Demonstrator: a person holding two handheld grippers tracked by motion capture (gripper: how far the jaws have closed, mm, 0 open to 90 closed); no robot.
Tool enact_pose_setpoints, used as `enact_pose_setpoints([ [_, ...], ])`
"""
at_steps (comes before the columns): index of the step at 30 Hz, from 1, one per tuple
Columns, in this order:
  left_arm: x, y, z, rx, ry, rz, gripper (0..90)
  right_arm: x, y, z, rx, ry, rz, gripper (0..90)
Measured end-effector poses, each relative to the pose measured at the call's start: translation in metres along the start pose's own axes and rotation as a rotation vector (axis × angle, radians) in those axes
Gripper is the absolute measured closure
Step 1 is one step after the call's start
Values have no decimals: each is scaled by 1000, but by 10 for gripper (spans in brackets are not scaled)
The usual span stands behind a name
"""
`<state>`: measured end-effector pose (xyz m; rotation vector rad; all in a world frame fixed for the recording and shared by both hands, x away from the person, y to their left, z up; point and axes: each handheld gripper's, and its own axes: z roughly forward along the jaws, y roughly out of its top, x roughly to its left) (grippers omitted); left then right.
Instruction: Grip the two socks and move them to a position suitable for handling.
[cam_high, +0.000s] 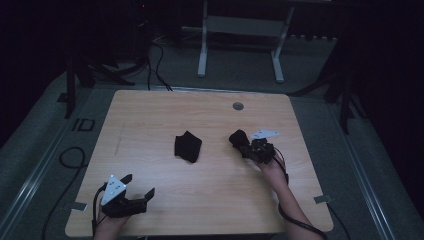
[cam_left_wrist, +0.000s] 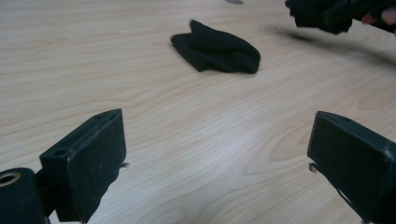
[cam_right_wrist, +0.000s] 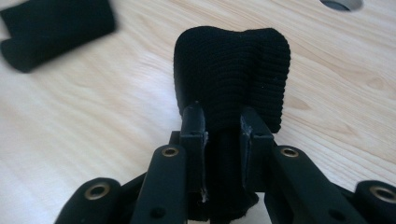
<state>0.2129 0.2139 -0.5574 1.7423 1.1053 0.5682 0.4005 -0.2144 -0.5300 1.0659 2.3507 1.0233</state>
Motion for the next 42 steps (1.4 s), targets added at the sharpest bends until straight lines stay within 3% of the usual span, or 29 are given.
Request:
enact_pose_setpoints([
  [5,-10,6,10,55,-25,-4,67,17,1,-17,-30,23,-44,750],
  [10,-16,18,24,96,-91,-24,118,37,-4,-31,-41,50,-90,749],
  [15,-32,35,39,82,-145,-11,148,58,-10,-46,-60,49,-154,749],
  [21,-53,58,54,87,-187,37,163,83,-17,-54,-60,87,-213,748],
  [25,-58,63,59,101,-184,46,201,95,-20,-56,-58,98,-250,747],
  [26,-65,75,69,127,-174,59,212,105,-23,-55,-55,122,-266,747],
  [28,-69,82,74,143,-170,69,254,111,-25,-54,-49,138,-280,746],
  [36,-89,102,95,193,-216,104,341,126,-24,-52,-56,156,-318,745],
  [42,-101,111,107,209,-257,100,378,132,-20,-55,-74,147,-360,745],
])
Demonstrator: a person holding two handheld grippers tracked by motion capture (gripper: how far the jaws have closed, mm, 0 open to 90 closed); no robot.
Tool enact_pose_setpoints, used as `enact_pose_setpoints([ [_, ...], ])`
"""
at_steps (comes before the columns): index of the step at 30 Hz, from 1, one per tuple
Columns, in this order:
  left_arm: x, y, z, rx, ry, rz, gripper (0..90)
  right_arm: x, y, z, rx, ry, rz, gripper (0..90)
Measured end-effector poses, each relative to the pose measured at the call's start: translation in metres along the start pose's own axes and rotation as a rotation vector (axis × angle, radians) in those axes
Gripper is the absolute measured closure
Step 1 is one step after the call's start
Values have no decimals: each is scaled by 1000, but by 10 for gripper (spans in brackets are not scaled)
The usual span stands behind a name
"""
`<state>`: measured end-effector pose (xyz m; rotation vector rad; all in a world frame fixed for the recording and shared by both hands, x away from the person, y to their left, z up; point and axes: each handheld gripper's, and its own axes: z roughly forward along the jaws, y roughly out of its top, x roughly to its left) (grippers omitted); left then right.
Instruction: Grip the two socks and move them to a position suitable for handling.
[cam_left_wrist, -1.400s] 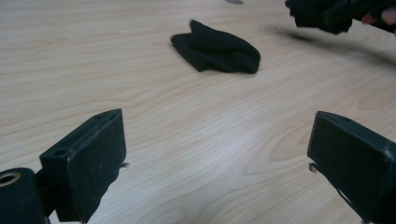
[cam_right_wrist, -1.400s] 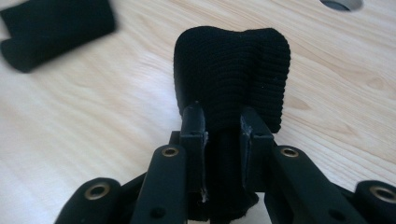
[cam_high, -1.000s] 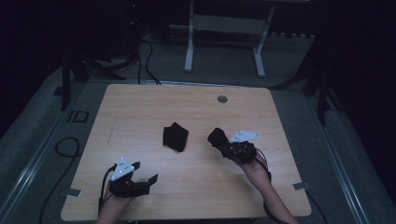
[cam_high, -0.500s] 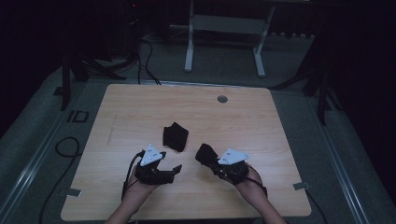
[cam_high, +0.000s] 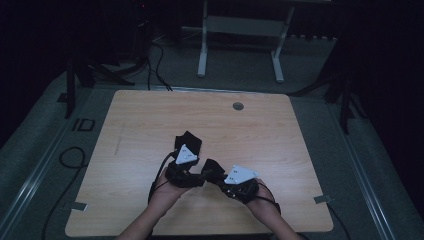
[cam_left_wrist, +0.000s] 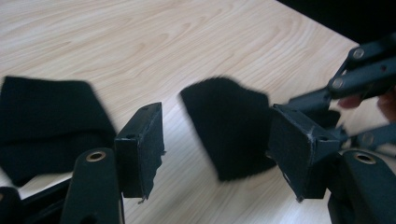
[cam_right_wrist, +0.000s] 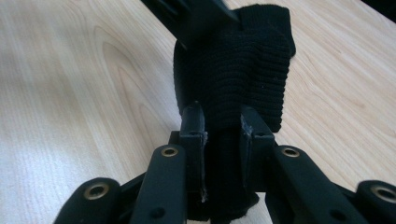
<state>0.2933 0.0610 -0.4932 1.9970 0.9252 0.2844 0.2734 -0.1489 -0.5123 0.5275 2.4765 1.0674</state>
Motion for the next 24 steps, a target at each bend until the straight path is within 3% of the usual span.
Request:
enact_pose_setpoints([
  [3,0,4,8,25,-24,-5,418,3,2,-1,5,-19,-37,744],
  [7,2,6,11,53,-71,-23,474,2,1,-2,8,-20,-42,744],
  [12,2,6,14,99,-129,-14,620,1,0,-2,17,-21,-55,744],
  [15,2,6,12,98,-117,10,827,2,-1,-1,20,-19,-56,742],
  [21,-3,6,-4,37,-65,54,860,-7,-3,-4,-45,30,33,736],
  [24,-5,6,-10,28,-42,82,862,-9,-2,-6,-58,31,41,735],
])
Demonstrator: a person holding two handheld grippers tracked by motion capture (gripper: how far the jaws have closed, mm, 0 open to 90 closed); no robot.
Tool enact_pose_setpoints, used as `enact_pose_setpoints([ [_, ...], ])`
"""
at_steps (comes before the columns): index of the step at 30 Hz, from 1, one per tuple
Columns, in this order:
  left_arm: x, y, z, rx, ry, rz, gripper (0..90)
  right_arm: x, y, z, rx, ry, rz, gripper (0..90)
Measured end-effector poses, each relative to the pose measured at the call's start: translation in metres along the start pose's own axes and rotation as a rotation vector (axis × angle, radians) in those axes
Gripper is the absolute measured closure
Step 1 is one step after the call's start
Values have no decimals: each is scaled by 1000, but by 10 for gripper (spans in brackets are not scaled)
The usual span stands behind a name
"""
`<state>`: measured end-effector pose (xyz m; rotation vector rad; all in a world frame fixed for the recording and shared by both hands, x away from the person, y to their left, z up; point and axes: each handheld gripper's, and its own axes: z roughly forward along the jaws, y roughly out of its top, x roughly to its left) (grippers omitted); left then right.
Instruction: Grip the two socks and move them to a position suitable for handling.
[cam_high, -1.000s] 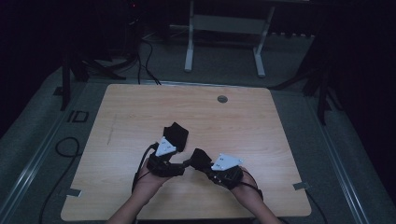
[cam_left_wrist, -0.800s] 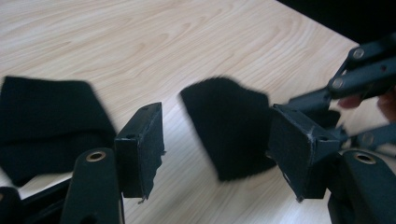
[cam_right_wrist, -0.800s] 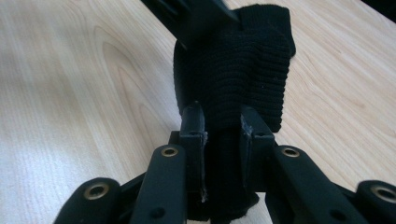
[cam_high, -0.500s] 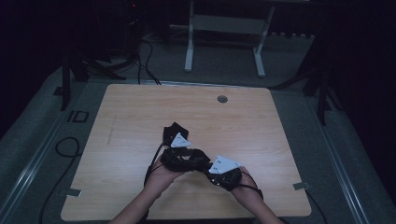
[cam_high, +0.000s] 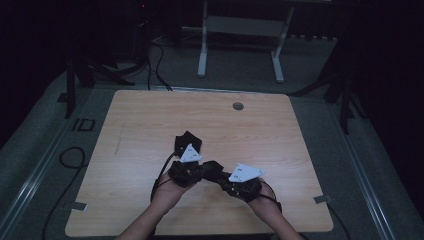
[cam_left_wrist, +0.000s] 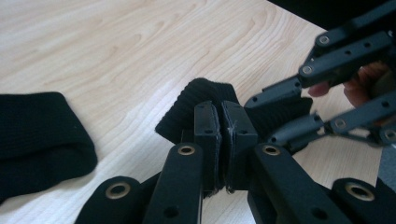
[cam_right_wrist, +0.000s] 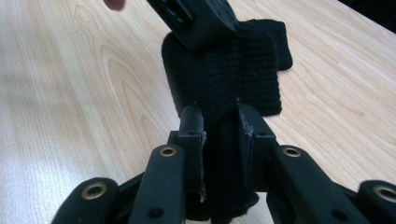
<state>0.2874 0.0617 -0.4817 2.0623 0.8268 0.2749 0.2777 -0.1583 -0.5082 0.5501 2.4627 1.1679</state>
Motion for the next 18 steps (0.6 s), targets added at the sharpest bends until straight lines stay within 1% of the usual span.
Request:
enact_pose_setpoints([
  [2,-2,-1,-2,-1,29,27,862,0,1,-1,0,3,-3,733],
  [4,-2,-3,-5,-5,31,28,864,0,1,-1,0,9,1,732],
  [5,0,-5,-5,-6,25,19,864,-1,0,-2,-5,16,7,731],
  [6,1,-7,-5,-13,7,7,865,-1,-1,-2,-6,30,18,729],
  [7,1,-7,-5,-13,7,7,865,-1,-1,-3,-8,30,22,731],
  [8,2,-9,-5,-18,2,-4,865,-1,-2,-3,-10,24,18,731],
  [9,3,-11,-5,-17,4,-4,866,-1,-2,-4,-8,33,23,730],
  [10,2,-14,-4,-16,10,8,866,-1,-3,-4,-3,38,24,731],
  [12,1,-15,-3,-16,13,16,866,-1,-5,-4,-7,36,25,730],
  [13,0,-16,-3,-15,30,44,866,-1,-5,-4,1,46,31,730],
  [14,0,-16,-3,-15,30,44,868,-1,-5,-4,1,46,31,730],
  [15,0,-17,-4,-20,35,44,868,-3,-7,-4,9,31,39,730],
  [16,0,-17,-4,-20,35,44,868,-3,-7,-4,9,31,39,730],
  [17,2,-18,-6,-40,42,27,868,-6,-7,-6,2,44,67,732],
  [18,2,-18,-6,-40,42,27,868,-7,-7,-6,-5,36,76,731],
])
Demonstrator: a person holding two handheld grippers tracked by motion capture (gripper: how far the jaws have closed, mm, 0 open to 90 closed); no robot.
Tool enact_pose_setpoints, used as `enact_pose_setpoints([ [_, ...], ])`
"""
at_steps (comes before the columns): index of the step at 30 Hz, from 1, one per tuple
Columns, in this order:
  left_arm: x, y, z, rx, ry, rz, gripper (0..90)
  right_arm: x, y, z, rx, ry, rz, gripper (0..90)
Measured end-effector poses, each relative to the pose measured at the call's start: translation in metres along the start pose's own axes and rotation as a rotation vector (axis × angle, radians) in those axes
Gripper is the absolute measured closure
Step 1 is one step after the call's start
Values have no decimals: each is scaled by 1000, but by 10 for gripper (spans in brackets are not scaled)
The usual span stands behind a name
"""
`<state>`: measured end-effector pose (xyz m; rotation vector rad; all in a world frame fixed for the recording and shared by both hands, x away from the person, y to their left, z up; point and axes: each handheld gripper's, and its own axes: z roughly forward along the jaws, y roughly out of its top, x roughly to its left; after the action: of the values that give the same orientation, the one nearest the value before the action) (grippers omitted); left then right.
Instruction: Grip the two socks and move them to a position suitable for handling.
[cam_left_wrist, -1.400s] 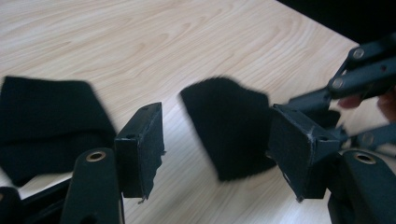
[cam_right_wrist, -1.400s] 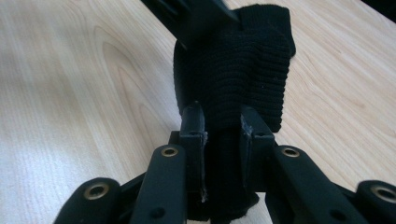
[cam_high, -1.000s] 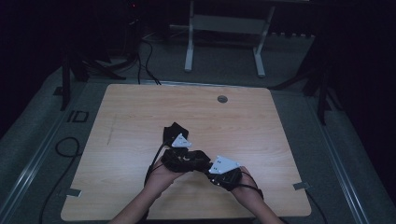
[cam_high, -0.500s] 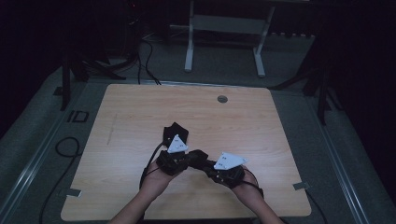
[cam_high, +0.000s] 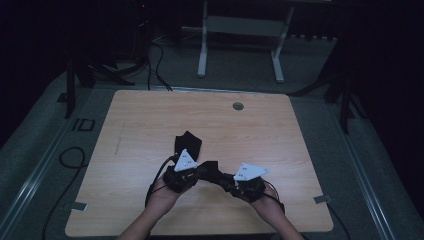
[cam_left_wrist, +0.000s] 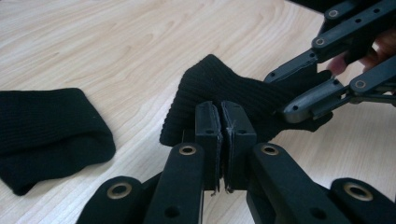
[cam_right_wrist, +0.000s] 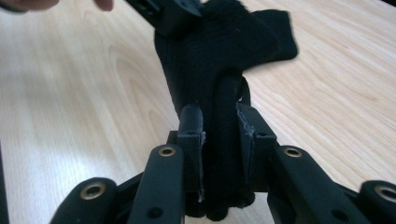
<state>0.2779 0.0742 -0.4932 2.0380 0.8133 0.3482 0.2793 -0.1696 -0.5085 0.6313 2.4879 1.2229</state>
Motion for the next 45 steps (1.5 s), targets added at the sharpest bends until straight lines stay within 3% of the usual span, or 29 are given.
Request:
enact_pose_setpoints([
  [4,0,-2,-6,-45,-2,11,866,-1,4,-2,-10,2,14,727],
  [7,-1,-7,-6,-39,-17,10,864,-4,4,-3,-14,-2,24,727],
  [11,-2,-12,-4,-24,-59,-3,841,0,6,-2,10,-23,-19,730],
  [13,-3,-15,-4,-32,-108,-8,826,3,7,-1,20,-31,-44,732],
  [14,-4,-16,-4,-20,-108,-5,676,4,8,-1,28,-38,-64,734],
  [16,-5,-18,-6,-19,-116,-1,578,3,9,-2,31,-70,-69,734],
  [18,-6,-20,-7,-11,-97,-10,475,1,9,-3,29,-74,-63,734],
  [21,-2,-22,-10,-33,-77,-32,472,-3,12,-6,20,-88,-68,736],
  [22,0,-21,-10,-39,-69,-37,402,-3,13,-8,8,-69,-53,736],
  [23,1,-20,-11,-44,-65,-43,400,-2,14,-7,10,-63,-57,736],
  [24,2,-18,-11,-50,-69,-51,380,0,15,-6,16,-64,-66,736],
  [25,5,-13,-10,-56,-102,-72,352,2,15,-5,25,-53,-76,736],
  [27,5,-10,-9,-54,-107,-76,351,4,15,-4,26,-41,-77,736],
  [28,6,-7,-6,-49,-113,-54,351,8,16,-1,29,-26,-87,736],
  [30,7,-4,-3,-40,-138,-58,353,12,17,0,31,-25,-102,736],
  [33,8,-5,-2,-43,-168,-61,604,12,18,0,25,-12,-97,736],
  [34,9,-5,-2,-45,-157,-65,604,12,18,0,24,-16,-97,736],
  [35,8,-5,-5,-51,-137,-42,832,10,18,-1,26,-14,-94,735],
  [37,7,-5,-6,-51,-128,-32,861,6,17,-2,14,3,-72,733],
  [39,3,-5,-10,-47,-89,3,867,3,16,-4,2,20,-53,728],
  [42,2,-5,-12,-45,-75,22,869,1,15,-5,-5,34,-38,719],
  [44,-1,-5,-14,-38,-37,67,869,0,15,-5,-7,43,-35,713],
  [45,-1,-5,-14,-38,-37,67,868,0,15,-5,-7,43,-35,713],
])
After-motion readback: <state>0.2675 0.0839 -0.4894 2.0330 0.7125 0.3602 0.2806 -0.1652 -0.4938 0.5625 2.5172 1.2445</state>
